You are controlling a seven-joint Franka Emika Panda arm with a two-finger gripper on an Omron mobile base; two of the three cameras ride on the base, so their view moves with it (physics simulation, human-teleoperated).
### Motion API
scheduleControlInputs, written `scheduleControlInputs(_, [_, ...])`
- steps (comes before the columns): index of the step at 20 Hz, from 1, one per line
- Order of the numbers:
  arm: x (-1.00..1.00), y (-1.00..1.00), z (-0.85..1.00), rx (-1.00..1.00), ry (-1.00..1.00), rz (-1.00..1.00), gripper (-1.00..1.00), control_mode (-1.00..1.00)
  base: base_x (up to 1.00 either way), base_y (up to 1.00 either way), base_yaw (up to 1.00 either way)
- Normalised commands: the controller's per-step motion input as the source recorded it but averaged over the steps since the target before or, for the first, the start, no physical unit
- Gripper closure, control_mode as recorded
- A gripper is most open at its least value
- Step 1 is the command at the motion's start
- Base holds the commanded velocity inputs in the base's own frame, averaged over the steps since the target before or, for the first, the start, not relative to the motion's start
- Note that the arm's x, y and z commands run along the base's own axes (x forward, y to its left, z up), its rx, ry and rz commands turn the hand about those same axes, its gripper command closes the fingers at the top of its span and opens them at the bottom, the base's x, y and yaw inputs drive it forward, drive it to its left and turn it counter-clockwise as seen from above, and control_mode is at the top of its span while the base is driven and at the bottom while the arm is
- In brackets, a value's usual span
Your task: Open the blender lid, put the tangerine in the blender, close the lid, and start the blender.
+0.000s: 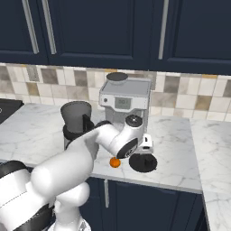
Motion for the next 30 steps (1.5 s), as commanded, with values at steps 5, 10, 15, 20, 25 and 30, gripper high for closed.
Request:
scheduleControlInputs(5, [-0.01,0.61,-0.03,-0.01,0.08,0.00,-1.00,-1.00,0.00,0.00,0.00])
scheduleControlInputs(10, [0.00,0.20,-0.15,0.00,0.10,0.02,-1.00,-1.00,0.00,0.00,0.00])
scheduleControlInputs(15, [0.08,0.12,-0.12,0.00,0.08,0.04,-1.00,-1.00,0.00,0.00,0.00])
scheduleControlInputs(20, [0.22,0.00,-0.15,0.00,0.04,0.08,-1.00,-1.00,0.00,0.00,0.00])
scheduleControlInputs(25, [0.14,0.00,-0.24,0.00,0.05,0.09,-1.00,-1.00,0.00,0.00,0.00])
scheduleControlInputs(30, [0.09,0.02,-0.22,0.00,0.05,0.07,-1.00,-1.00,0.00,0.00,0.00])
